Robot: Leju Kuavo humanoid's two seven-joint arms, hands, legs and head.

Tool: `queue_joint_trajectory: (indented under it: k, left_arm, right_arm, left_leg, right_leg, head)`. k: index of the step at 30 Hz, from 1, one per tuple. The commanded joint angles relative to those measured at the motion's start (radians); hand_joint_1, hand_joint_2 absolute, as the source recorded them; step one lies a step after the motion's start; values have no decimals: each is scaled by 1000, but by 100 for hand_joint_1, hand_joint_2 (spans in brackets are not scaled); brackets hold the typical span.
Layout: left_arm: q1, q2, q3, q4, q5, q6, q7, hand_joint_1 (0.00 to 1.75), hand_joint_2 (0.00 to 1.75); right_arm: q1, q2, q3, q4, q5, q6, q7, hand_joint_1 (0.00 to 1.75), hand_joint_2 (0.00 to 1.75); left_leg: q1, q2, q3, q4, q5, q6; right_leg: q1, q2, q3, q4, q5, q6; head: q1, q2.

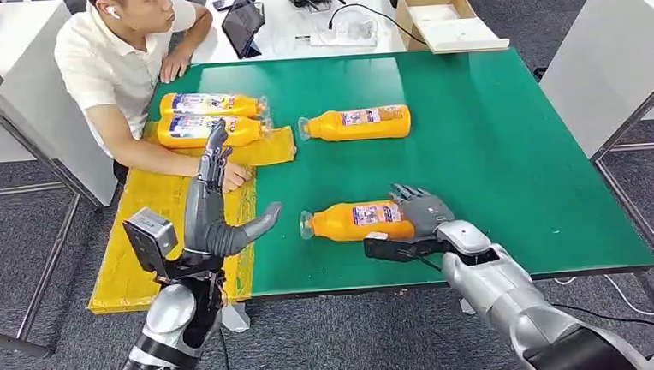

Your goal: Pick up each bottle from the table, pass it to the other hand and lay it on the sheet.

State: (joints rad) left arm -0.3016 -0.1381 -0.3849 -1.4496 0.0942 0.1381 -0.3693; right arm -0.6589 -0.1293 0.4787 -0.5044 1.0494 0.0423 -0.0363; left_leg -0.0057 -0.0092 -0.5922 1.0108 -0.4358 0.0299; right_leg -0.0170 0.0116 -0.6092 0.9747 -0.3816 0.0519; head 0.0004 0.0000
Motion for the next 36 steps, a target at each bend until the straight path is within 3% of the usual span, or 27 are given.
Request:
queue_joint_trajectory:
  k: [1,7,9,11,16,17,19,24,29,34,36]
  left_arm:
    - [-70,-4,-32,115,2,-12,8,0,175]
    - [-84,-8,-39,136,3,-19,11,0,175]
    - [-88,-8,-40,140,15,-31,16,0,175]
    - [-95,-6,-46,152,34,-46,16,0,175]
    - [-66,15,-38,112,64,-28,7,0,175]
    - [-48,7,-24,99,81,-3,21,0,175]
    - [-17,-5,-22,84,103,36,50,0,175]
    - [87,-18,-84,116,206,72,84,0,175]
    - [85,-11,-98,119,218,80,69,0,175]
    - [80,-8,-98,116,222,83,73,0,175]
    - [117,-30,-81,101,299,59,102,0,175]
  right_arm:
    - [-8,-30,80,156,-22,102,33,175,175]
    - [12,-43,72,170,-43,135,30,175,175]
    - [20,-48,49,168,-83,162,-15,175,175]
    - [37,-60,-19,157,-190,227,-139,175,175]
    - [104,-37,-129,69,-365,134,-314,175,175]
    - [137,-16,-184,14,-442,91,-381,175,175]
    - [192,17,-224,-94,-500,9,-414,175,175]
    - [378,81,-282,-518,-627,-122,-422,175,175]
    - [387,69,-271,-536,-635,-120,-400,175,175]
    - [381,67,-272,-522,-643,-120,-406,175,175]
    - [402,90,-292,-562,-674,-152,-463,175,175]
  left_leg:
    - [2,-5,3,-2,1,-2]
    - [2,-7,5,-1,0,-1]
    - [2,-9,6,-2,1,-2]
    - [2,-9,6,-2,1,-2]
    - [3,-8,9,-3,0,-2]
    - [2,-6,9,-2,0,-1]
    - [3,-5,10,-4,0,-2]
    - [2,0,9,-3,-3,-4]
    - [2,-2,-4,-1,-2,-2]
    - [3,-4,-6,-1,-2,-2]
    - [2,-4,-6,-1,-2,-2]
  right_leg:
    - [2,-5,5,-3,-1,-2]
    - [2,-7,7,-3,-1,-1]
    - [2,-8,9,-4,-2,-2]
    - [2,-8,10,-4,-1,-2]
    - [3,-6,13,-6,-1,-2]
    - [2,-4,13,-5,-1,-1]
    - [3,-4,14,-7,-1,-3]
    - [2,0,12,-4,-2,-3]
    - [3,-2,-1,-1,-1,-1]
    - [2,-1,-2,-1,-2,-1]
    - [2,-1,-2,-1,-2,-1]
  head:
    - [0,0]
    - [0,0]
    - [0,0]
    - [0,0]
    - [1,0]
    - [0,0]
    - [1,0]
    - [0,0]
    - [-1,0]
    - [0,0]
    - [0,0]
